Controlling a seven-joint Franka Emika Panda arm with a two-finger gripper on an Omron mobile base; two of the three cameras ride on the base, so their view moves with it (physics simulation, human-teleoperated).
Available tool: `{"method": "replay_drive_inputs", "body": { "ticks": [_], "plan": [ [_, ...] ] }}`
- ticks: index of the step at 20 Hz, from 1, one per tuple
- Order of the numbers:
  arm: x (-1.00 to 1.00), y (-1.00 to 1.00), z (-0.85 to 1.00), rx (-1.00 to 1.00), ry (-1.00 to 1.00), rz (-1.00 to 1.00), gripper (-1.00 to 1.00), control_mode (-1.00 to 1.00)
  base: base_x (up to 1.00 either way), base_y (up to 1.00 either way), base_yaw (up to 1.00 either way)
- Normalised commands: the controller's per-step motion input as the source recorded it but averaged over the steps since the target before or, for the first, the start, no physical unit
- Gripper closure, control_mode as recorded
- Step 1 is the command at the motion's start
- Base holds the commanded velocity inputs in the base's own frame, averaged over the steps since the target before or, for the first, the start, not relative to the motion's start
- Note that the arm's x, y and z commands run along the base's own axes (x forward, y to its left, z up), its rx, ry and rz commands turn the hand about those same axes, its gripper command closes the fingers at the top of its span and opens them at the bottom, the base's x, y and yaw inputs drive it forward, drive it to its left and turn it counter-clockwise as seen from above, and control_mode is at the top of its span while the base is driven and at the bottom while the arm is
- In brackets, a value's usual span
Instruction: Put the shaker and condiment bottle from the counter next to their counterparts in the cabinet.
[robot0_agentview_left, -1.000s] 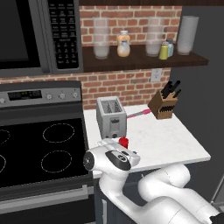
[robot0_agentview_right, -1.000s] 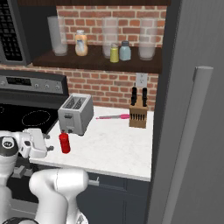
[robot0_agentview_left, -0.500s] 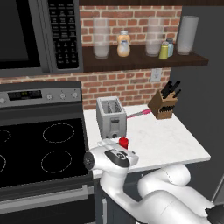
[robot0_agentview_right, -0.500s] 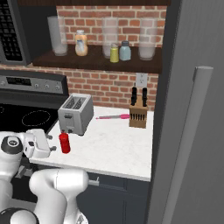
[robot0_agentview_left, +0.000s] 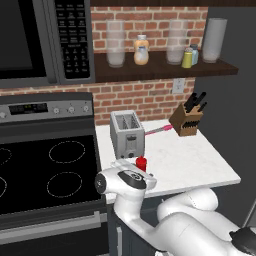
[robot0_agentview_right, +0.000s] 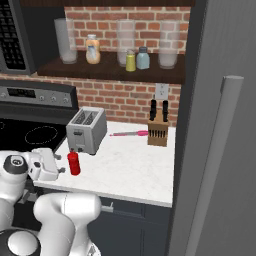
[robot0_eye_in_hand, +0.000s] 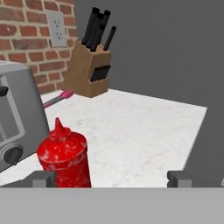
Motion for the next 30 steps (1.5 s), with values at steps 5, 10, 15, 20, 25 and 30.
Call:
{"method": "replay_drive_inputs", "body": {
  "ticks": [5, 10, 15, 20, 25, 30],
  "plan": [
    [0.17, 0.02, -0.1, 0.0, 0.0, -0.02, -1.0, -1.0, 0.0, 0.0, 0.0],
    [0.12, 0.17, -0.11, 0.0, 0.0, -0.06, -1.0, -1.0, 0.0, 0.0, 0.0],
    [0.09, 0.18, -0.08, 0.0, 0.0, -0.05, -1.0, -1.0, 0.0, 0.0, 0.0],
    [0.16, 0.11, -0.05, 0.0, 0.0, -0.05, -1.0, -1.0, 0.0, 0.0, 0.0],
    [0.16, 0.03, -0.05, 0.0, 0.0, -0.03, -1.0, -1.0, 0.0, 0.0, 0.0],
    [0.01, 0.0, -0.07, 0.0, 0.0, 0.0, -1.0, -1.0, 0.0, 0.0, 0.0]
  ]
}}
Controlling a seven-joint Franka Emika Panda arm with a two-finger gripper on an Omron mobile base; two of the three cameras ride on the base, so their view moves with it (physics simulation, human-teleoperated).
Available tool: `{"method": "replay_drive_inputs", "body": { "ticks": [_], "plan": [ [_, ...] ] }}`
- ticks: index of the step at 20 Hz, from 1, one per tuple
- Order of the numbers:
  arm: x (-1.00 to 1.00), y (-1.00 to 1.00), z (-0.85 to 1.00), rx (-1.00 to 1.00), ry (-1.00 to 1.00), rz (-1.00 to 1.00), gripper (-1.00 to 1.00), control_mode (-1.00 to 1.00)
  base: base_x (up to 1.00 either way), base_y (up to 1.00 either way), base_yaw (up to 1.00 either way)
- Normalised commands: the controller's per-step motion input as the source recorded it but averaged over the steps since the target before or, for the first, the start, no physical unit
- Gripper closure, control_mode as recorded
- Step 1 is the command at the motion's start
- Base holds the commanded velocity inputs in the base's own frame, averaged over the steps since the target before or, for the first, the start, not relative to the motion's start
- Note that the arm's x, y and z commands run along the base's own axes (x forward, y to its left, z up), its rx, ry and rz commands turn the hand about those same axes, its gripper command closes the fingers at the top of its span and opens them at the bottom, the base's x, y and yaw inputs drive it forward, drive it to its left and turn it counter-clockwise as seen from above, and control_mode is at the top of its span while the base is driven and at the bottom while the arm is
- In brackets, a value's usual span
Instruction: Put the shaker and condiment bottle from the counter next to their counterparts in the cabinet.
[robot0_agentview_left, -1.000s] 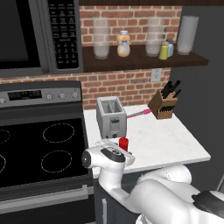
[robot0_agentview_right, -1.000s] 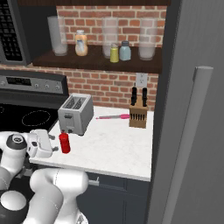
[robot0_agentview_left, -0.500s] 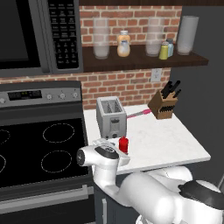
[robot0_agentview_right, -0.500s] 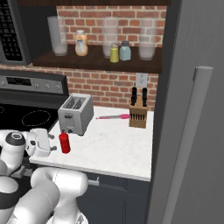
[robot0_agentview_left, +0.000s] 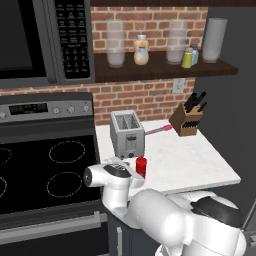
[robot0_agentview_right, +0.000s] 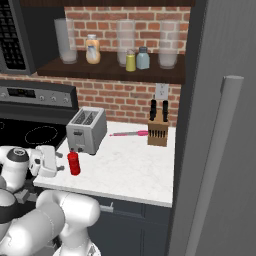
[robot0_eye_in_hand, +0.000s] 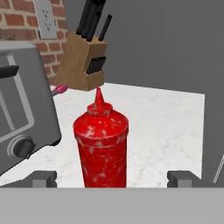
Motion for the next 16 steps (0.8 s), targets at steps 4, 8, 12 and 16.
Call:
{"method": "replay_drive_inputs", "body": {
  "ticks": [4, 8, 12, 16],
  "plan": [
    [0.0, 0.0, -0.01, 0.0, 0.0, 0.0, -1.0, -1.0, 0.0, 0.0, 0.0],
    [0.03, -0.03, 0.0, 0.0, 0.0, 0.0, -1.0, -1.0, 0.0, 0.0, 0.0],
    [0.05, -0.13, 0.0, 0.01, 0.0, 0.0, -1.0, -1.0, 0.0, 0.0, 0.0],
    [0.0, -0.23, 0.0, 0.02, 0.0, 0.0, -1.0, -1.0, 0.0, 0.0, 0.0]
  ]
}}
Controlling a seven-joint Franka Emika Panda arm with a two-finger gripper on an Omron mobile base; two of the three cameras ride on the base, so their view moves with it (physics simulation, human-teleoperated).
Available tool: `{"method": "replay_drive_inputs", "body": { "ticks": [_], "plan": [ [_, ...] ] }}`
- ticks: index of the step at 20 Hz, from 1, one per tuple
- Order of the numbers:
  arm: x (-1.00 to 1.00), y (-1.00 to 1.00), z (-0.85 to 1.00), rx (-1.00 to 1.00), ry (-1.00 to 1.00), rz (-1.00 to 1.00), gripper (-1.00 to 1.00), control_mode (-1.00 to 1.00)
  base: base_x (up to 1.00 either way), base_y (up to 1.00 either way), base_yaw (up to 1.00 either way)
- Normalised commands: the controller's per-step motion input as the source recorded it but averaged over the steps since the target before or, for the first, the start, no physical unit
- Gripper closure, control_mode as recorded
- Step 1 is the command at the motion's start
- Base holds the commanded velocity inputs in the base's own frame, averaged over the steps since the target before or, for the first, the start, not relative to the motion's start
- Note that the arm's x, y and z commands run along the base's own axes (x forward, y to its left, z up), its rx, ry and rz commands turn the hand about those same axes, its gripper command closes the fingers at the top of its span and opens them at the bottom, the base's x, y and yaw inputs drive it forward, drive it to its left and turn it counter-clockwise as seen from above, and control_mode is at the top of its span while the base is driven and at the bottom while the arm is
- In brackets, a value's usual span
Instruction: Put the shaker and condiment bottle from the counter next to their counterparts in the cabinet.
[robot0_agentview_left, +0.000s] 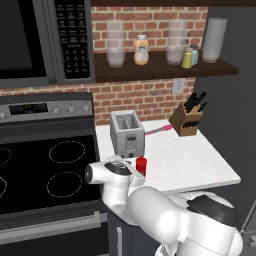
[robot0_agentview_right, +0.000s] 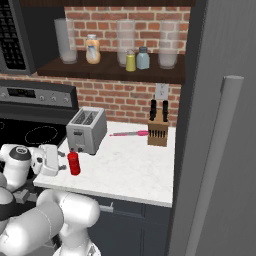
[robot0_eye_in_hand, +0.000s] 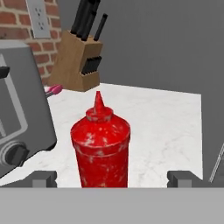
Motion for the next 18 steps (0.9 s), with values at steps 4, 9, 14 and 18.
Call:
{"method": "replay_drive_inputs", "body": {
  "ticks": [4, 9, 14, 18],
  "plan": [
    [0.0, -0.27, 0.0, 0.03, 0.0, 0.0, -1.0, -1.0, 0.0, 0.0, 0.0],
    [0.09, -0.31, 0.0, 0.04, 0.0, 0.0, -1.0, -1.0, 0.0, 0.0, 0.0],
    [0.21, -0.23, -0.05, 0.02, 0.01, 0.0, -1.0, -1.0, 0.0, 0.0, 0.0],
    [0.14, -0.07, -0.13, 0.0, 0.0, 0.0, 1.0, -1.0, 0.0, 0.0, 0.0]
  ]
}}
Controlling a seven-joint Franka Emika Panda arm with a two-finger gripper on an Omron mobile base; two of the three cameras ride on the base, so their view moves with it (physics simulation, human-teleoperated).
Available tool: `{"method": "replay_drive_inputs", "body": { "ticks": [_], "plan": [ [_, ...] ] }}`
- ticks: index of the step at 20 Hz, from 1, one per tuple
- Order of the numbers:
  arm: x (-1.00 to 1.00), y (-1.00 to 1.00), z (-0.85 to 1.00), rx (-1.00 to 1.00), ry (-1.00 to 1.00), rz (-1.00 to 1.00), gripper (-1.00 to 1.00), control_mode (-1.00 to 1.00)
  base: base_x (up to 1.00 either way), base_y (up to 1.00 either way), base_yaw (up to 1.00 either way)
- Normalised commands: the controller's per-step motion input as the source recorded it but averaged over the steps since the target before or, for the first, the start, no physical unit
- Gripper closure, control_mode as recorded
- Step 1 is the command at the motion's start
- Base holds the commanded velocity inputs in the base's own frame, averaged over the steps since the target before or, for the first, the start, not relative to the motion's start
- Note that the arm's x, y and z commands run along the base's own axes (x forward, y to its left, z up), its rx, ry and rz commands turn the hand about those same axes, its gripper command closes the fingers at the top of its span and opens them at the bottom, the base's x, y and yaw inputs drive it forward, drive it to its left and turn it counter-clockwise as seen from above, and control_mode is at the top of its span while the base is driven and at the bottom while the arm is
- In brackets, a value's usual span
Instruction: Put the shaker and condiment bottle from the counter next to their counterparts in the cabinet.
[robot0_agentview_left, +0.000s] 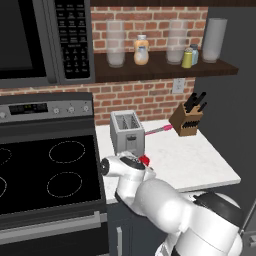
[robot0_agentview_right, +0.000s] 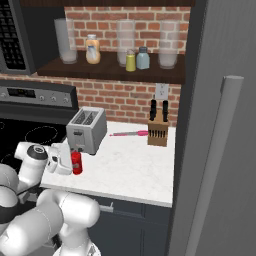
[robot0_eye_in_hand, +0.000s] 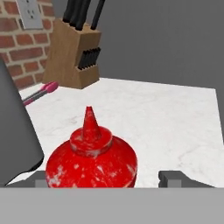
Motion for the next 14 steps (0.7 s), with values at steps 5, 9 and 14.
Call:
{"method": "replay_drive_inputs", "body": {
  "ticks": [5, 9, 14],
  "plan": [
    [0.0, -0.17, -0.01, 0.05, 0.0, 0.0, 1.0, -1.0, 0.0, 0.0, 0.0],
    [-0.26, -0.23, 0.51, 0.04, -0.11, -0.03, 1.0, -1.0, 0.0, 0.0, 0.0],
    [-0.35, -0.19, 0.61, 0.02, -0.06, 0.0, 1.0, -1.0, 0.0, 0.0, 0.0]
  ]
}}
